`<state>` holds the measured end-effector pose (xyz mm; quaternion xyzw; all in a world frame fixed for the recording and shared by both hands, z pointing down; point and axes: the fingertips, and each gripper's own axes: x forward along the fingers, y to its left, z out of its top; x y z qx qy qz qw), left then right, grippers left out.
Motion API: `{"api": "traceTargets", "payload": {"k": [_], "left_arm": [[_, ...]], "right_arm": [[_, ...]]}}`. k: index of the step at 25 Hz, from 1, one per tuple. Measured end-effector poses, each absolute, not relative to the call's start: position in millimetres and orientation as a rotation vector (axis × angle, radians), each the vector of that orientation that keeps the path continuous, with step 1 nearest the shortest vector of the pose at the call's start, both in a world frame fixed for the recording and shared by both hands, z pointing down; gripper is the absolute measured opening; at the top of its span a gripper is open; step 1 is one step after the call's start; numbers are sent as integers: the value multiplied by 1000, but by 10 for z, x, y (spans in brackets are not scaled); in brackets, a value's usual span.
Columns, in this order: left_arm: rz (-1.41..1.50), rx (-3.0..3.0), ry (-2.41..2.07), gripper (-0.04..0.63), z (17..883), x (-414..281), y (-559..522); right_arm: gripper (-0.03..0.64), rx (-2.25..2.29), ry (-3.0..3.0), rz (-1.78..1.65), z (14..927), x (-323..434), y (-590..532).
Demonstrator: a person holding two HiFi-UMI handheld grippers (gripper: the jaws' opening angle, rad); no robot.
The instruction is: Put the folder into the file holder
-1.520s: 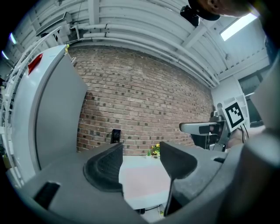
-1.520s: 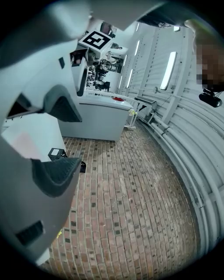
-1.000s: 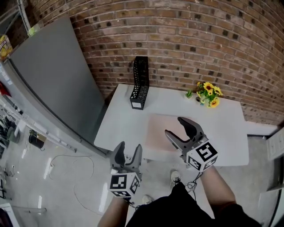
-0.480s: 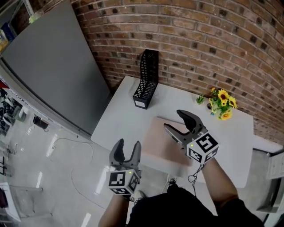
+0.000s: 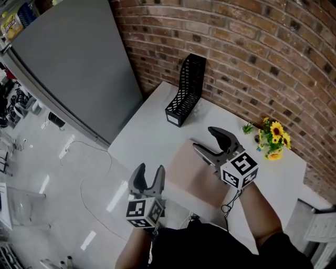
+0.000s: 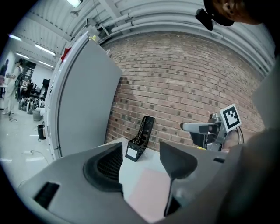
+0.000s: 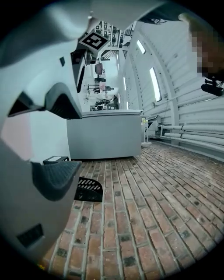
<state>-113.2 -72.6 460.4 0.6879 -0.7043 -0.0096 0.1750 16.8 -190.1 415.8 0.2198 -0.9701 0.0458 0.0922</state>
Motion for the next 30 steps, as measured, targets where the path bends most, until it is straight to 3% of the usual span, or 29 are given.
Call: {"api": "traceTargets", "payload": {"k": [14,30], "left_arm": [[2,1689,-1924,276,5427,-964,-540],[45,1507,-1695,305,6511,-885,-628]], "right_arm": [[322,464,-2825,261,4642,116,-2038],[368,318,-2520,426,5863,-208,-2286]]}}
